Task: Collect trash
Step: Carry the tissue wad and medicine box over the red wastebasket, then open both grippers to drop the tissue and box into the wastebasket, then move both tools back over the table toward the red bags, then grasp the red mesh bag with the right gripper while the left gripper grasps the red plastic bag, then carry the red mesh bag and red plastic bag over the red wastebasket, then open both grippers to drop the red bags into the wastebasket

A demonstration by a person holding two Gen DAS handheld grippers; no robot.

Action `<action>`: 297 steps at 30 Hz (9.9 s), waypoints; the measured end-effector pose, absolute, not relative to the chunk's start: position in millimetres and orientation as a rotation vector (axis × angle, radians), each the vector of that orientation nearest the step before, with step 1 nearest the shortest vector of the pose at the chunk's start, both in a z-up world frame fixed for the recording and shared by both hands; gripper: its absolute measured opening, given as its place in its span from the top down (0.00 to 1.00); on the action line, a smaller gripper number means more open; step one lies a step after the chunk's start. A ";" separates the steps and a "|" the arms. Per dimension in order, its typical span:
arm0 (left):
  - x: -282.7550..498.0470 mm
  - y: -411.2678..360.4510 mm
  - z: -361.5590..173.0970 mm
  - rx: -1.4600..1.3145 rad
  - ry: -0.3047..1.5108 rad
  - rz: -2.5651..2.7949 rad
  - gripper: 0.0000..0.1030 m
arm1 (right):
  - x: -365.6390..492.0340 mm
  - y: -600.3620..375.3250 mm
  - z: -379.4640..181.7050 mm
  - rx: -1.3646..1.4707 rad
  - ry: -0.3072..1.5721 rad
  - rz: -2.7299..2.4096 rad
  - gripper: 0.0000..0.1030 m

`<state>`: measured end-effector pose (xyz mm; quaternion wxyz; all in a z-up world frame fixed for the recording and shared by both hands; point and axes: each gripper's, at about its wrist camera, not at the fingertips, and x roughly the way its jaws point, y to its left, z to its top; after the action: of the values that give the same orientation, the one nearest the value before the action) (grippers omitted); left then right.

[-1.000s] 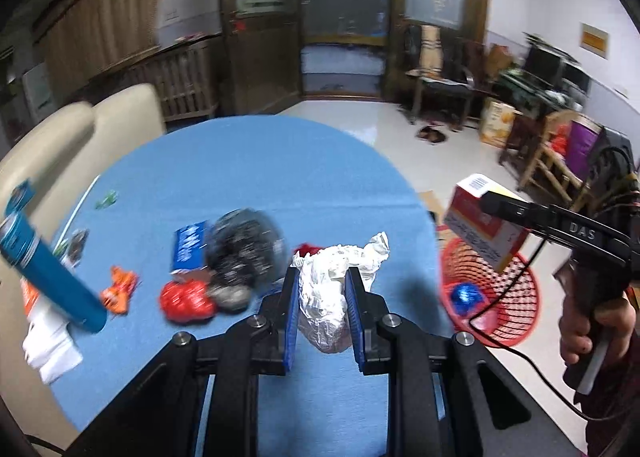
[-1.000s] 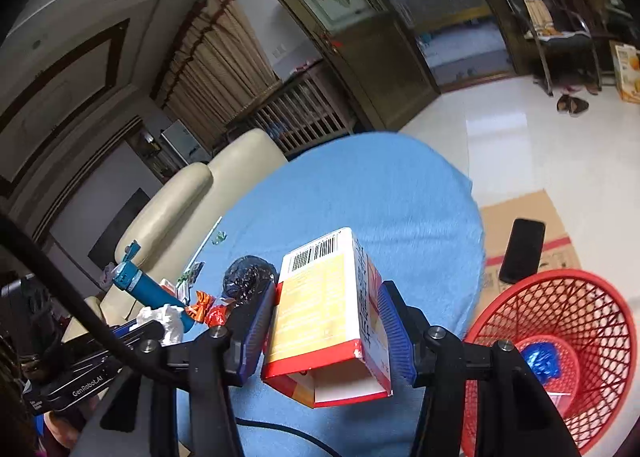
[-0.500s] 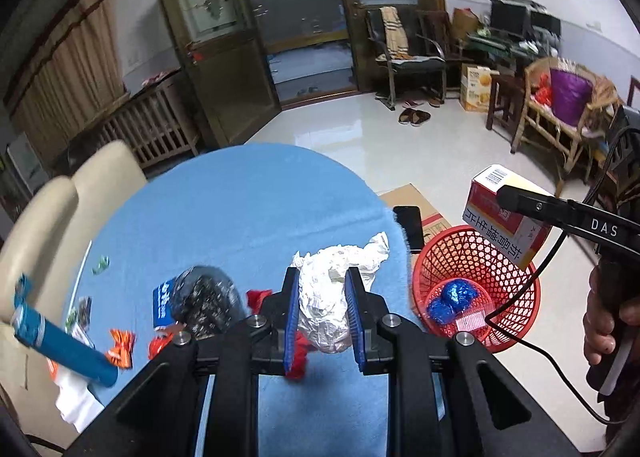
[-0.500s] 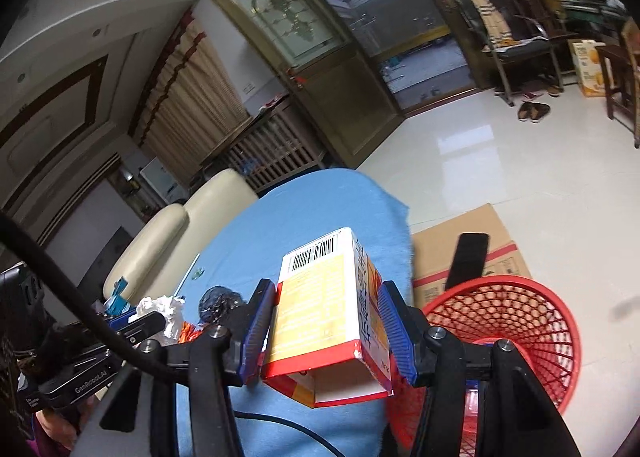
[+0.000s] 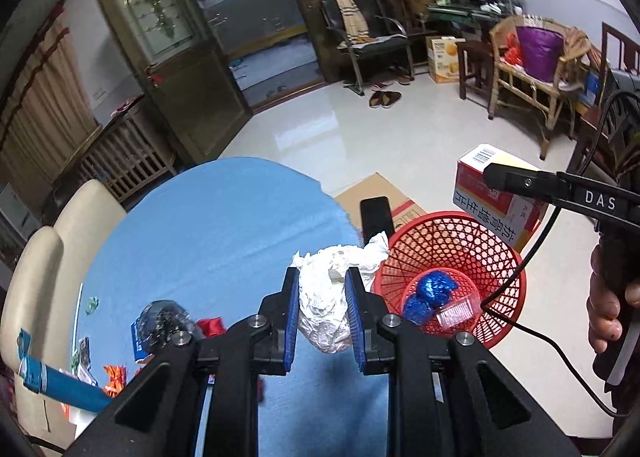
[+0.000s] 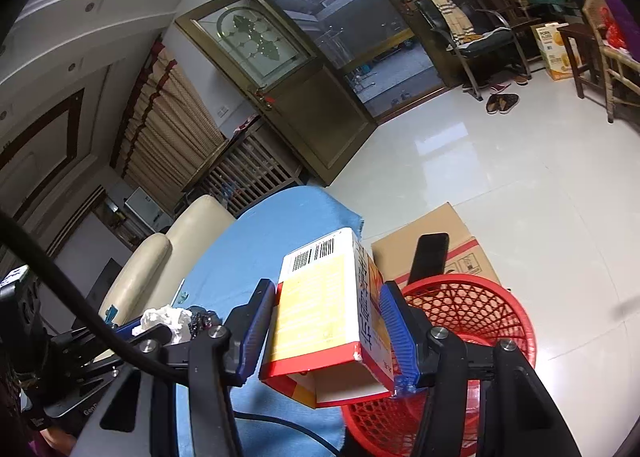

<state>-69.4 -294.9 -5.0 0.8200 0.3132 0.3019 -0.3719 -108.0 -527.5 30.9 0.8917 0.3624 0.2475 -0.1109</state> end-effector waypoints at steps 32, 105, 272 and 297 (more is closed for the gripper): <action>-70.9 -326.9 -40.3 0.676 0.686 -0.859 0.33 | -133.4 -575.3 -3.1 0.935 0.522 -0.302 0.28; 180.5 -42.7 -147.3 -0.080 1.108 -0.460 0.37 | 116.4 -309.8 -71.5 0.529 1.005 0.129 0.63; -44.9 -331.3 -64.1 0.617 0.810 -0.927 0.44 | -101.4 -534.3 -0.3 0.784 0.653 -0.294 0.60; -44.5 -298.2 -71.3 0.583 0.831 -0.937 0.41 | -93.4 -534.4 -12.0 0.847 0.708 -0.283 0.41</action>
<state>-44.5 -298.2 -71.3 0.7707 0.2687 0.3834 -0.4322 -93.4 -534.4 -12.0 0.8420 0.4010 0.3351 -0.1339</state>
